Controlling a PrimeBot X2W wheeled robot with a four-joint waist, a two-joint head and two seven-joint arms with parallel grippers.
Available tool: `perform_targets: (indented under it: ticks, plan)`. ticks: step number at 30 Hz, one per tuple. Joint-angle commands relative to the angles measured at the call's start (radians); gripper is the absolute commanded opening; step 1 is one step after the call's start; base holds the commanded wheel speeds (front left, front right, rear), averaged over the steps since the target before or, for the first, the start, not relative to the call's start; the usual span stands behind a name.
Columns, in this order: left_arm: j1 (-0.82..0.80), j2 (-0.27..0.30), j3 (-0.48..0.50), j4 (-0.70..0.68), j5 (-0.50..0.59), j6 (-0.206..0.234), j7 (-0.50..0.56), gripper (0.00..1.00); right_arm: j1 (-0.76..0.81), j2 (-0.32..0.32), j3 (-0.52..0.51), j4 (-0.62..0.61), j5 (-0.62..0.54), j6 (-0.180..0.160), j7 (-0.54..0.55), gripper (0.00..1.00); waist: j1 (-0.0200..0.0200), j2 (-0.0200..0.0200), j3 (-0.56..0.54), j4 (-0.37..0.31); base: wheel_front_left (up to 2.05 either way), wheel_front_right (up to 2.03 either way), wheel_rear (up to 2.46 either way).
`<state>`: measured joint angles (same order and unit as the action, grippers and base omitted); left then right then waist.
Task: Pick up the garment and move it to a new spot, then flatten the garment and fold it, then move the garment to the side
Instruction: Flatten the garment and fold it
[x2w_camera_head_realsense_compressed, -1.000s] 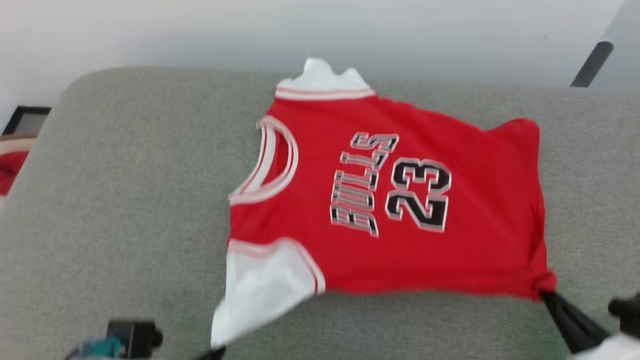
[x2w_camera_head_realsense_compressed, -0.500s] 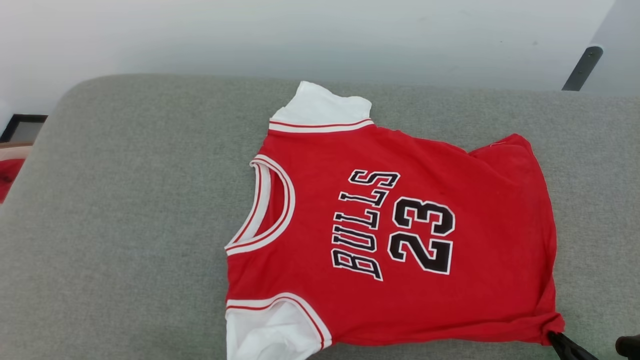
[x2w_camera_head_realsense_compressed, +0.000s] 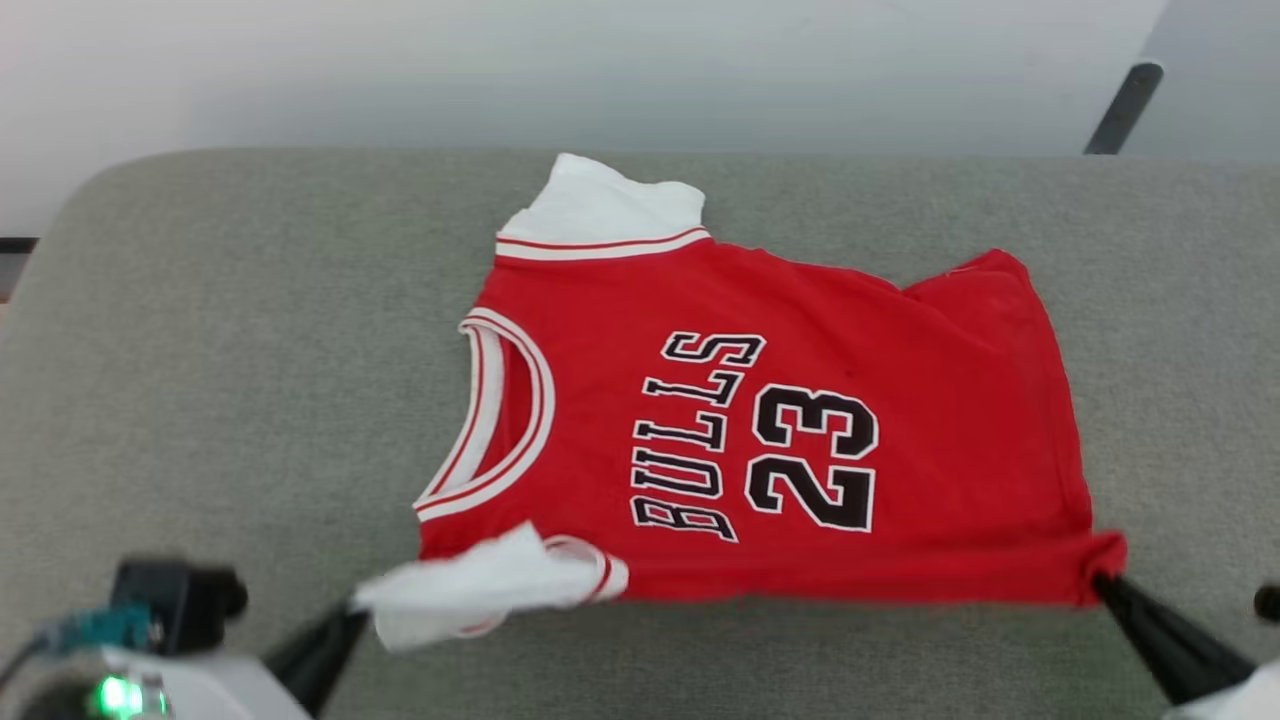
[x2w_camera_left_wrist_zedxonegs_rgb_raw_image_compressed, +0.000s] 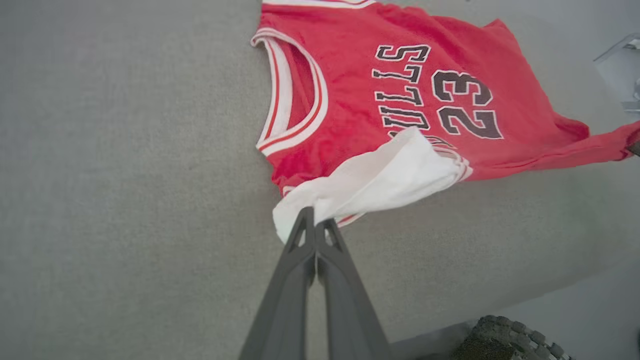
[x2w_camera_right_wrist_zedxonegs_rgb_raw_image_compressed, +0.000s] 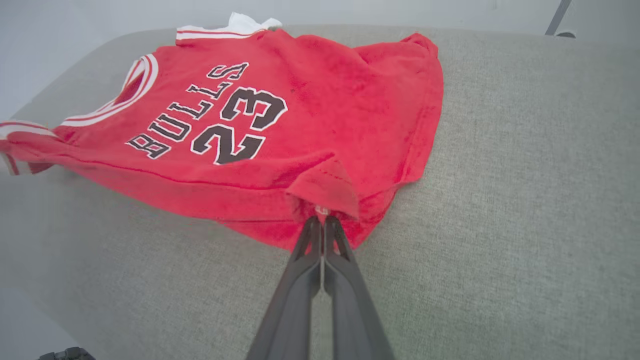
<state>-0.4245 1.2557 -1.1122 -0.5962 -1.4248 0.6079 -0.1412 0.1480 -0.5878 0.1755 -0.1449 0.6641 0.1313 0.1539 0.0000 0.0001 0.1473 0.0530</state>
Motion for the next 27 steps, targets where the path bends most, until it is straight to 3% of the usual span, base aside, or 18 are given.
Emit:
perform_targets:
  ticks: [1,7,13,20,27]
  plan:
    - [-0.058,0.008,0.009,0.009,0.048,-0.016,0.039,0.00,-0.039,0.004,-0.013,-0.009,-0.005,-0.001,0.017,0.00,0.0000,-0.0001,0.013,-0.018,0.00,0.00,0.00]
    - [-0.239,-0.045,0.022,0.128,0.163,-0.136,0.182,0.00,-0.170,0.031,-0.023,0.011,-0.028,-0.001,0.100,0.00,0.0000,-0.0001,0.045,-0.039,0.00,0.00,0.00]
    - [-0.402,-0.182,0.003,0.374,0.256,-0.315,0.277,0.00,-0.299,0.061,-0.018,0.097,-0.083,-0.001,0.165,0.00,0.0000,-0.0001,0.090,-0.037,0.00,0.00,0.00]
    - [-0.520,-0.346,-0.018,0.690,0.273,-0.493,0.325,0.00,-0.406,0.110,-0.011,0.191,-0.122,-0.001,0.244,0.00,0.0000,-0.0001,0.142,-0.038,0.00,0.00,0.00]
    - [-0.583,-0.466,-0.033,0.948,0.236,-0.609,0.382,0.00,-0.471,0.145,0.011,0.229,-0.125,-0.001,0.317,0.00,0.0000,-0.0001,0.180,-0.045,0.00,0.00,0.00]
